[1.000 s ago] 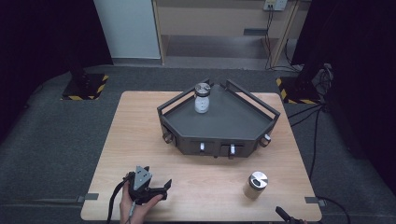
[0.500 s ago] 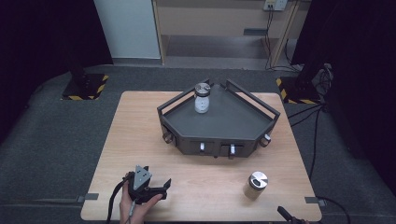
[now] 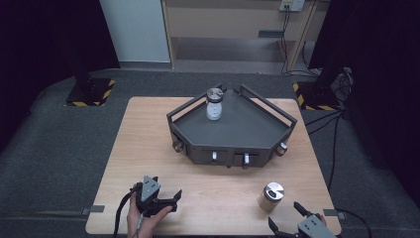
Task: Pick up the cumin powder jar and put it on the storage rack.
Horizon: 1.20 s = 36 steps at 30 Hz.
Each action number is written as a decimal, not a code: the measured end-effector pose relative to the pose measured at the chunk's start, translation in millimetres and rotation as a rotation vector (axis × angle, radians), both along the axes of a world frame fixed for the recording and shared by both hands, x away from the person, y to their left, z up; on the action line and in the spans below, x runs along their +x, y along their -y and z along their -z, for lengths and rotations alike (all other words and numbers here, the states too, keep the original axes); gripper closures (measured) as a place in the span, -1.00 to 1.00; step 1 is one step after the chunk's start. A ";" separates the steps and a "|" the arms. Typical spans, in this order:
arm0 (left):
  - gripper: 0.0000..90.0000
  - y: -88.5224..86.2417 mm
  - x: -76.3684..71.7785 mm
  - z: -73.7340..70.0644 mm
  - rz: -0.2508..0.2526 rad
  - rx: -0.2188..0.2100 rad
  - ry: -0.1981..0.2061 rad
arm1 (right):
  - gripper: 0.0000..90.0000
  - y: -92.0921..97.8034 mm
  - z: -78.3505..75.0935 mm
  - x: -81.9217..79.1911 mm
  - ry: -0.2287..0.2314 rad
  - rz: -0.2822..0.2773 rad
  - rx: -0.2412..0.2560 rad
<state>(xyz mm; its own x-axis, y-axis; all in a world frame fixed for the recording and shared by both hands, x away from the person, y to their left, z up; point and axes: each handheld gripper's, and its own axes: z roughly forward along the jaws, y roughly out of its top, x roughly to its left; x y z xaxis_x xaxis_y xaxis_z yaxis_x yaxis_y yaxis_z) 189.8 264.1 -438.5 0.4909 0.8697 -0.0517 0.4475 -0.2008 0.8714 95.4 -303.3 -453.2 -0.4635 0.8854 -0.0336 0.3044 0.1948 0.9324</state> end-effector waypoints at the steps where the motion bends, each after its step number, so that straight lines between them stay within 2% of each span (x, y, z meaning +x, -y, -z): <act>1: -0.98 0.2 0.0 -0.1 0.001 0.001 0.000 | -0.94 -1.5 1.0 6.3 -0.009 0.000 -0.007; 7: -0.98 0.2 0.7 0.3 0.003 0.000 -0.001 | -0.86 -8.2 9.6 37.3 -0.039 -0.014 -0.031; 13: -0.98 -0.4 1.0 0.2 0.004 -0.007 -0.003 | -0.69 -12.2 20.3 52.0 -0.043 -0.008 -0.029; 16: -0.98 -0.5 1.6 0.3 0.006 -0.008 -0.004 | -0.49 -11.6 24.0 54.5 -0.042 0.001 -0.014; 18: -0.98 -0.4 1.7 0.4 0.008 -0.011 -0.005 | -0.34 -8.7 25.6 55.8 -0.044 -0.012 0.001; 30: -0.98 0.5 2.1 0.4 0.008 -0.011 -0.006 | -0.32 -2.6 23.4 59.6 -0.046 -0.036 0.019; 32: -0.98 0.5 2.2 0.5 0.009 -0.011 -0.006 | -0.32 -1.2 18.8 58.0 -0.033 -0.040 0.025; 36: -0.98 0.9 2.2 0.9 0.008 -0.015 -0.006 | -0.32 1.3 3.0 53.5 0.029 -0.040 0.040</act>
<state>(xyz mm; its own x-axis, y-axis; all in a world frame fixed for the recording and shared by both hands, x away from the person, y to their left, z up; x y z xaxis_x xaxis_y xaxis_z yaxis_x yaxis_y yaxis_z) 192.1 263.2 -439.4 0.4974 0.8649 -0.0677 0.4515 -0.1914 0.8715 148.9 -304.6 -456.2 -0.4977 0.8672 -0.0125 0.2698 0.1686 0.9480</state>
